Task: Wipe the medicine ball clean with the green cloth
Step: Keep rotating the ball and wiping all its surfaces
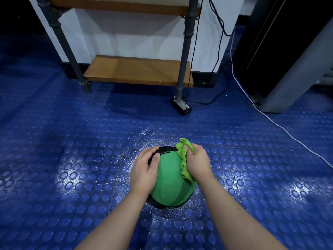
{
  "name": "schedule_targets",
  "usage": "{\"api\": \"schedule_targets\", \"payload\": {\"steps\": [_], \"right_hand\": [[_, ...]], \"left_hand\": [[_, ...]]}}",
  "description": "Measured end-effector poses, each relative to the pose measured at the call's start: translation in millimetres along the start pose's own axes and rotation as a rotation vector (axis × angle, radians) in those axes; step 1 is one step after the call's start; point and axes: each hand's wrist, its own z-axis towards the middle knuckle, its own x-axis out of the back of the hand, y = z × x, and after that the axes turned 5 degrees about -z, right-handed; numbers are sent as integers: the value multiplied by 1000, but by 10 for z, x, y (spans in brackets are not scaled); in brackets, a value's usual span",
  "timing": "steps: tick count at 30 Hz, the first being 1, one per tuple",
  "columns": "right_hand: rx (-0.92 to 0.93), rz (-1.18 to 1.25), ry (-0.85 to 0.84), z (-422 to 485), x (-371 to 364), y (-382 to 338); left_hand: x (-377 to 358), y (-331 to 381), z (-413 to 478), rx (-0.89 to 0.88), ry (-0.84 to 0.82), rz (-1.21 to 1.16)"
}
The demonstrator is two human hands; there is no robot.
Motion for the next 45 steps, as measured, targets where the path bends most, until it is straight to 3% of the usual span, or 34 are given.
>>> {"api": "schedule_targets", "payload": {"steps": [6,12,15,19,26,29,32,35,39,45], "right_hand": [[-226,134,-54,193,-7,250],[188,-121,83,-368,21,-20],[251,-155,69,-479,1,-6],[51,13,-116,-115,36,36],[-221,202,-166,136,5,112],[-390,510,-179,76,37,165],[-459,641,-259,-21,17,273],[-432,709,-302,-151,-38,218],[-358,725,-215,-221,33,189],[-266,489,41,-222,257,151]], "left_hand": [[22,4,-15,13,-11,12],[26,72,132,116,9,84],[53,69,174,120,-8,65],[46,84,105,70,6,25],[116,43,-4,31,-16,-59],[218,10,-49,131,-46,-164],[294,-23,-99,488,17,-228],[283,-69,-101,761,-42,-550],[197,-109,-102,760,-41,-629],[-45,87,53,728,-246,-579]]}}
